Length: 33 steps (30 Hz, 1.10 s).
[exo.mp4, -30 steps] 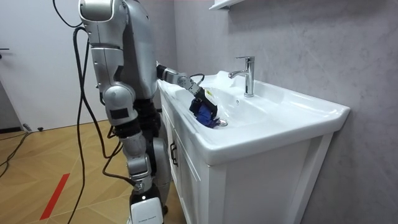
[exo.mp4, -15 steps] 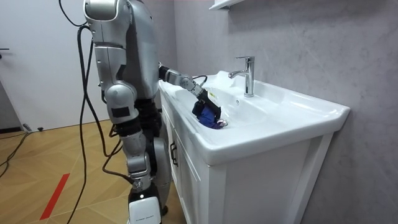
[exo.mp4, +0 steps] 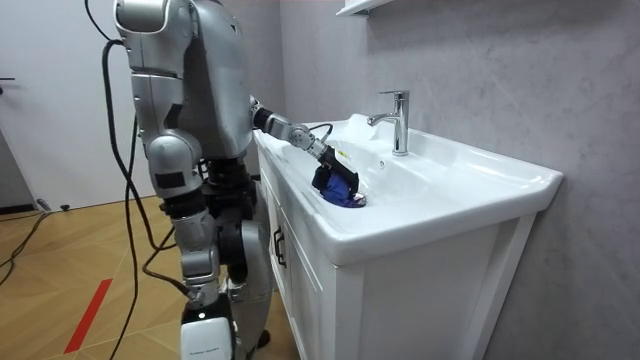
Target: Wipe basin
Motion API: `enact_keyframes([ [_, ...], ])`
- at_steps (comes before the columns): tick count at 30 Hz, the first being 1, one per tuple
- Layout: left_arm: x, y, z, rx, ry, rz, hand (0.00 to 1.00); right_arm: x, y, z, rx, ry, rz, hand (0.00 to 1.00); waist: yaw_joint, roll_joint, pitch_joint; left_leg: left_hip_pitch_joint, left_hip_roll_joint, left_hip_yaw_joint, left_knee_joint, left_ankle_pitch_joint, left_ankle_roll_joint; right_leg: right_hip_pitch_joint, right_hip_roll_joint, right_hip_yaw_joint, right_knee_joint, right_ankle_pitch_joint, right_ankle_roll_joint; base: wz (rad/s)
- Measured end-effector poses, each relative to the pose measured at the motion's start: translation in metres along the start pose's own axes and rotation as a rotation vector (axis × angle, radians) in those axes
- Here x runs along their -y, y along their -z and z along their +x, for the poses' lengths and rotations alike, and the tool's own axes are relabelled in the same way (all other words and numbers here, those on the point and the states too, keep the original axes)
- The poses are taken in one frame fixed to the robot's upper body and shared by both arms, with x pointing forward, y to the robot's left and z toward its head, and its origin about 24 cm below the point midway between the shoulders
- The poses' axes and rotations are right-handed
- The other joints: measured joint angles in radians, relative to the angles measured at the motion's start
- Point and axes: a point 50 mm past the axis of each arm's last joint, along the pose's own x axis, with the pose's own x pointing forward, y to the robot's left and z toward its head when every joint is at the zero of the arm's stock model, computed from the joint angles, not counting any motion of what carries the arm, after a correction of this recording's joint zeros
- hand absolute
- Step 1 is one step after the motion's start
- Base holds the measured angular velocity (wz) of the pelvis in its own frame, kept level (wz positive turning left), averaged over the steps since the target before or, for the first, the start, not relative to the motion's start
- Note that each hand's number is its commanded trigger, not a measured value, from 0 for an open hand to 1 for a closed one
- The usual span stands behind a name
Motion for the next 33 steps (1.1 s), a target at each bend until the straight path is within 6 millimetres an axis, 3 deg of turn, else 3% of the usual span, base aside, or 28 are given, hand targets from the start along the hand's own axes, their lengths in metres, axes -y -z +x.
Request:
enact_keyframes([
  [8,0.007,0.006,0.005,-0.047,-0.068,-0.008,1.0,0.0,0.006,0.0,-0.036,0.005,-0.038,0.0,-0.041,0.0,-0.0051,0.017,0.004,0.047,-0.004,0.004,0.006,-0.011,0.006,0.055,-0.001,0.007,0.002,-0.16],
  [20,0.0,0.009,0.017,-0.055,-0.117,0.012,1.0,0.0,0.015,0.0,-0.05,-0.004,-0.099,0.0,-0.046,-0.014,-0.0031,0.034,0.011,0.085,-0.016,0.004,0.006,-0.012,0.019,0.106,-0.003,0.012,-0.001,-0.1],
  [24,-0.008,0.013,0.024,-0.063,-0.154,0.003,1.0,0.0,0.015,0.0,-0.052,-0.006,-0.11,0.0,-0.065,-0.004,-0.0035,0.028,0.014,0.106,-0.016,0.003,0.006,-0.031,0.021,0.113,-0.004,0.015,-0.003,-0.07],
  [31,-0.013,0.023,0.028,-0.103,-0.183,-0.04,1.0,0.0,0.014,0.0,-0.042,-0.01,-0.111,0.0,-0.097,0.022,-0.0117,0.034,0.03,0.138,-0.017,0.003,0.005,-0.035,0.035,0.142,-0.001,0.028,-0.015,-0.15],
  [33,-0.013,0.026,0.031,-0.109,-0.19,-0.028,1.0,0.0,0.018,0.0,-0.049,-0.01,-0.112,0.0,-0.103,0.028,-0.0068,0.038,0.033,0.147,-0.018,0.003,0.005,-0.031,0.038,0.144,-0.001,0.029,-0.017,-0.02],
])
